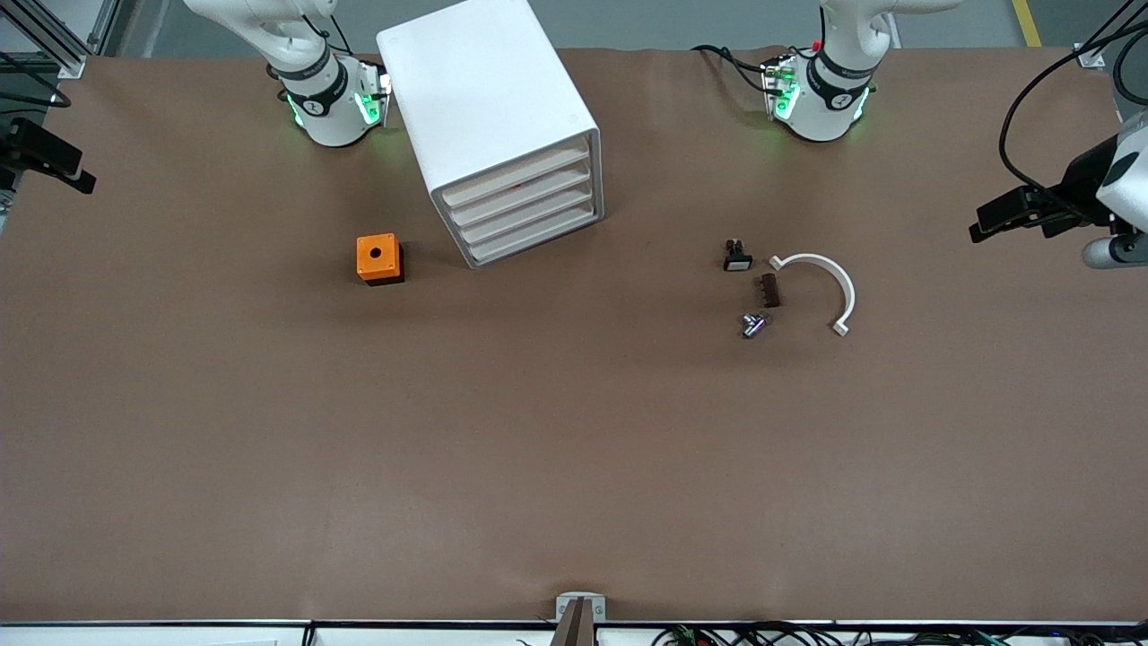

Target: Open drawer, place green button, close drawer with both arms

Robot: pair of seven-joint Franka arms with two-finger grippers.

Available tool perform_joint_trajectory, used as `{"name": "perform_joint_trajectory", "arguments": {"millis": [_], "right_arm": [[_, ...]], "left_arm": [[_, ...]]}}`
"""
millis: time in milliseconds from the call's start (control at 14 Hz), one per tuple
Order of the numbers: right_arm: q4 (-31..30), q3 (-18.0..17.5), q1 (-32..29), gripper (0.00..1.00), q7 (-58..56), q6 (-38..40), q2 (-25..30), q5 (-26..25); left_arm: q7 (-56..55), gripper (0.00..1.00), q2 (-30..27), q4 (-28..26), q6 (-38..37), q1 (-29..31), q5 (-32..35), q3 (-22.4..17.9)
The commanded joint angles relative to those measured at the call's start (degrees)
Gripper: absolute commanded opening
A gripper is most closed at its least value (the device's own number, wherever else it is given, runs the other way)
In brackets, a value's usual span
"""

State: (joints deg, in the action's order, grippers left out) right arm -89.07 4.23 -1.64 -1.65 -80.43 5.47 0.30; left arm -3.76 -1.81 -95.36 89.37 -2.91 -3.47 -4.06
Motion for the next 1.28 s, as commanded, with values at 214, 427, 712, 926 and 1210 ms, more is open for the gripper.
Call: {"name": "perform_joint_trajectory", "arguments": {"millis": [214,427,712,926,1210], "right_arm": [[-0.23,-0.09,0.32,1.0,0.16,0.45,0.51,-0.65],[-0.23,-0.01,0.32,1.0,0.16,0.54,0.6,-0.47],[-0.23,0.08,-0.03,1.0,0.16,1.16,0.51,-0.47],[-0.14,0.17,-0.03,1.0,0.16,1.16,0.6,-0.47],[-0.14,0.17,-0.65,1.0,0.16,1.16,0.51,-0.39]], "left_arm": [[0.86,1.0,-0.22,5.79,-1.9,0.37,1.45,0.81],[1.12,1.0,-0.04,8.08,-4.64,0.19,1.45,0.9],[1.04,1.0,0.31,8.87,-4.64,0.19,1.37,0.81],[0.77,1.0,0.31,8.87,-4.64,0.1,1.45,0.81],[0.6,1.0,0.58,8.87,-4.64,0.19,1.36,0.81]]}}
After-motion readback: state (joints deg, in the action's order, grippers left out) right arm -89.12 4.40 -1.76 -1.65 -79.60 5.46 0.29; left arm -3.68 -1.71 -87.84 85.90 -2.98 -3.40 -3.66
